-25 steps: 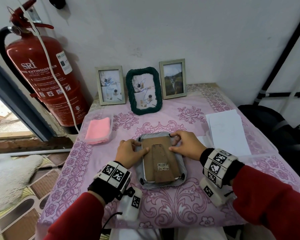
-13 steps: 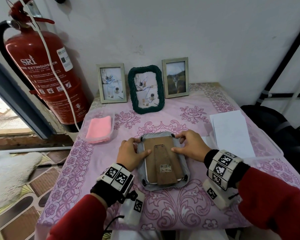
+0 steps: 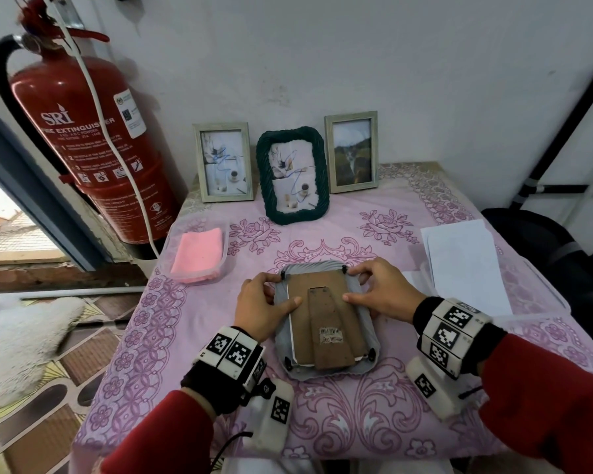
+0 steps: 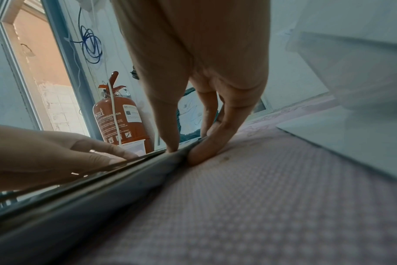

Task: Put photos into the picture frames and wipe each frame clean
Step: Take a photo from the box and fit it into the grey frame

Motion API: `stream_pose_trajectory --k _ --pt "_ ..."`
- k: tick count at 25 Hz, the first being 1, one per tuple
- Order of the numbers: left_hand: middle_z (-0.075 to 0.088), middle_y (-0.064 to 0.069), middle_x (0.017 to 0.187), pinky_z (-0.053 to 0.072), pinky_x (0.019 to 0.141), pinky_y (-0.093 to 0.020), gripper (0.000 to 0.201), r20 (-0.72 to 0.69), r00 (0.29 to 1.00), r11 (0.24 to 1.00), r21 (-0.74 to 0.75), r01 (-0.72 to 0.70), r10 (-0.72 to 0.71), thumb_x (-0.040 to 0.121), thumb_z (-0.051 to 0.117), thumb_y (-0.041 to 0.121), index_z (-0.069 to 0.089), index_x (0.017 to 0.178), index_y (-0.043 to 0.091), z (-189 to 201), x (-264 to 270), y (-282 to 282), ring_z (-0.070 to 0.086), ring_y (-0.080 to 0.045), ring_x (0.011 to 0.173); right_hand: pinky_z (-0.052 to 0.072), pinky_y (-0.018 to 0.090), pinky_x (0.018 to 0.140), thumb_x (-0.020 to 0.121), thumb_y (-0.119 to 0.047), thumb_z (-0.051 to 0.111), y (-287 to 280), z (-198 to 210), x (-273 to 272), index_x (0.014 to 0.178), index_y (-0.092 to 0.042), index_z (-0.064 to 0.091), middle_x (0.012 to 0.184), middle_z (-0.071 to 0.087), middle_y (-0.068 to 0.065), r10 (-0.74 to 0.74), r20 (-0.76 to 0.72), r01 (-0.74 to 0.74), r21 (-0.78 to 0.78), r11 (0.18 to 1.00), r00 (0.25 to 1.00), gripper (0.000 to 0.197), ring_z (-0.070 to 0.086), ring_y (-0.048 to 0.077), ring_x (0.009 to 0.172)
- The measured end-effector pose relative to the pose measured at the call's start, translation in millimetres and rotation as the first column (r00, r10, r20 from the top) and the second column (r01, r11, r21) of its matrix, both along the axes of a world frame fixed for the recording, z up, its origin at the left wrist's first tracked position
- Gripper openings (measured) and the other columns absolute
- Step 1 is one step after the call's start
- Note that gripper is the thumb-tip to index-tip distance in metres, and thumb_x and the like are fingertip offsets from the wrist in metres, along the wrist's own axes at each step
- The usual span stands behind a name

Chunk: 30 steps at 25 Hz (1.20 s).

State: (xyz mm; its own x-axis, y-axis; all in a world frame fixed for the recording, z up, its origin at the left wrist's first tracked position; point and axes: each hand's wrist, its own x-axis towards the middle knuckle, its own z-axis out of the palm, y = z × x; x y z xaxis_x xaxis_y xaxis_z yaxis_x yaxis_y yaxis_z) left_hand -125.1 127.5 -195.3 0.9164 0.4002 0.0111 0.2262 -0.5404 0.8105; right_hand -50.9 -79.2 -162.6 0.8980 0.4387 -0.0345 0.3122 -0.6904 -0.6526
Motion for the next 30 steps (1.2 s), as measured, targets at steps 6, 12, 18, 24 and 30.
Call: stream_pose_trajectory --k 6,12,18,24,30 --pt "0.047 -0.010 0.095 0.043 0.075 -0.026 0.051 0.012 1.000 0.999 -0.045 0.004 -0.004 0.072 0.079 0.022 0.059 0.116 0.010 -1.6 0.5 0.2 0.045 -0.015 0.076 0.043 0.022 0.081 0.077 -0.023 0.075 -0.7 -2.0 1.4 0.121 -0.013 0.059 0.098 0.044 0.001 0.033 -0.008 -0.033 -0.003 0.999 0.999 0.048 0.048 0.013 0.085" --pt "0.047 -0.010 0.094 0.044 0.075 -0.027 0.050 0.004 1.000 0.999 -0.028 0.029 -0.028 0.073 0.078 0.024 0.058 0.117 0.013 -3.4 0.9 2.3 0.046 -0.015 0.075 0.042 0.022 0.084 0.077 -0.025 0.075 -1.3 -2.9 3.1 0.122 -0.016 0.058 0.102 0.043 0.004 0.049 -0.013 -0.049 -0.024 0.998 0.999 0.049 0.048 0.013 0.089" --pt "0.047 -0.008 0.089 0.043 0.074 -0.028 0.050 0.015 0.999 0.999 -0.004 0.043 -0.043 0.074 0.077 0.026 0.056 0.118 0.014 -3.3 0.4 1.6 0.044 -0.016 0.073 0.042 0.023 0.089 0.078 -0.026 0.074 -2.4 -3.4 3.4 0.124 -0.015 0.055 0.104 0.041 0.004 0.055 -0.027 -0.056 -0.033 0.998 0.998 0.050 0.048 0.013 0.092" --pt "0.049 -0.009 0.094 0.048 0.082 -0.033 0.057 0.038 0.999 1.000 -0.018 0.025 -0.024 0.073 0.078 0.025 0.054 0.124 0.013 -4.6 -0.7 -0.2 0.047 -0.017 0.076 0.043 0.026 0.093 0.079 -0.026 0.073 -2.7 -3.2 4.0 0.127 -0.015 0.052 0.104 0.041 0.004 0.059 -0.044 -0.061 -0.039 0.997 0.997 0.054 0.048 0.014 0.092" --pt "0.041 0.005 0.072 0.040 0.058 -0.009 0.053 0.064 0.997 0.987 -0.158 0.039 -0.029 0.069 0.081 0.014 0.059 0.118 0.007 -0.4 2.1 2.6 0.038 -0.007 0.061 0.044 0.028 0.093 0.079 -0.024 0.073 -3.5 -1.1 4.1 0.128 -0.014 0.054 0.103 0.041 0.005 0.084 -0.039 -0.085 -0.029 0.996 0.996 0.054 0.050 0.016 0.094"
